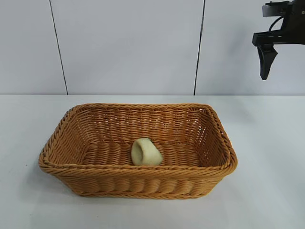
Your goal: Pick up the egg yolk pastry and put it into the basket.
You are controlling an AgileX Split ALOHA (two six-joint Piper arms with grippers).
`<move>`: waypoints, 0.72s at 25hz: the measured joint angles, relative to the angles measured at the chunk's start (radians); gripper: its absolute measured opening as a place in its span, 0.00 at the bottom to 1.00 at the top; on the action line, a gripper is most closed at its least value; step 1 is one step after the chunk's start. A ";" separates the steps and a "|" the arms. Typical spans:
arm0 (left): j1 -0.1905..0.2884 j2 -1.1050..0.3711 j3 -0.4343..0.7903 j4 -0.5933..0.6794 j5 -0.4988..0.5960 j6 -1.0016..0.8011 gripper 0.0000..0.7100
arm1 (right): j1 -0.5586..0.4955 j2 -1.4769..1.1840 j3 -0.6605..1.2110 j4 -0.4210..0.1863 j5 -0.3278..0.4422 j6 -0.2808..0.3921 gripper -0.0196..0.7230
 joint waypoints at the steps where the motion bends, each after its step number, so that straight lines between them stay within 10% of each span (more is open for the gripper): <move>1: 0.000 0.000 0.000 0.000 0.000 0.000 0.94 | 0.000 -0.047 0.043 0.001 0.000 -0.002 0.94; 18: 0.000 0.000 0.000 0.000 0.000 0.000 0.94 | 0.000 -0.878 0.754 0.079 -0.089 -0.091 0.94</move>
